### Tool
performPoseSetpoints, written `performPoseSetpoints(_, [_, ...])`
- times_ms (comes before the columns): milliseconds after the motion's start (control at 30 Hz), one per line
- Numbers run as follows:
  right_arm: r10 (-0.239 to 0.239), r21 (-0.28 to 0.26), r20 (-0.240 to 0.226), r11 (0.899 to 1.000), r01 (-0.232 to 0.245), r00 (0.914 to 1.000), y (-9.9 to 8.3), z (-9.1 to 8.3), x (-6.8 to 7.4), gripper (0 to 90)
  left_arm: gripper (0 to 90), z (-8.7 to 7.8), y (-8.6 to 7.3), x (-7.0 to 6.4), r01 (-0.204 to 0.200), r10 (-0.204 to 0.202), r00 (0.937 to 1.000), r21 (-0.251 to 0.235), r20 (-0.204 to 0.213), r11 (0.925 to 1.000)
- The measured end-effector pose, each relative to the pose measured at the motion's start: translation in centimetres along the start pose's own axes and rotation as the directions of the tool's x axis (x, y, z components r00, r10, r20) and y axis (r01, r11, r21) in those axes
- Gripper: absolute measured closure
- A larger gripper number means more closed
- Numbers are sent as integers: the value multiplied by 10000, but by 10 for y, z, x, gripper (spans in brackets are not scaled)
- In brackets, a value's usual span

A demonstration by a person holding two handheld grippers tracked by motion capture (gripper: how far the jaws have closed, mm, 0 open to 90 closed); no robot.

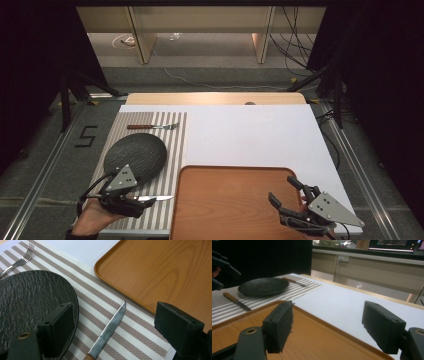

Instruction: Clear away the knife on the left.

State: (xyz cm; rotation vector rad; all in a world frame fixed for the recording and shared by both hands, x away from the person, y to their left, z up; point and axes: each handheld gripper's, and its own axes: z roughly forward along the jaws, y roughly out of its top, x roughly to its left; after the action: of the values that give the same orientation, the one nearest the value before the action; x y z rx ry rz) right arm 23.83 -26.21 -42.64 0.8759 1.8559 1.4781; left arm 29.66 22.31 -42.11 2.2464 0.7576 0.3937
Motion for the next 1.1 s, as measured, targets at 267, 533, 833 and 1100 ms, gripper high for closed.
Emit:
performPoseSetpoints(267, [1, 14, 8, 10000, -1, 10000, 0, 0, 0, 261, 177, -3, -9, 10, 148, -147, 9999, 664, -19, 9977])
performPoseSetpoints(533, [-24, -4, -4, 10000, 24, 10000, 0, 0, 0, 261, 197, -3, -17, 16, 164, -154, 9998, 1249, -90, 9920])
performPoseSetpoints(833, [-31, -4, -7, 10000, 31, 10000, 0, 1, 0, 261, 247, 4, -28, 23, 262, -214, 9995, 2273, -234, 9735])
performPoseSetpoints(1100, [-4, 18, 7, 10000, 4, 10000, 0, 0, 0, 262, 320, 13, -33, 25, 235, -185, 9996, 2883, -202, 9572])
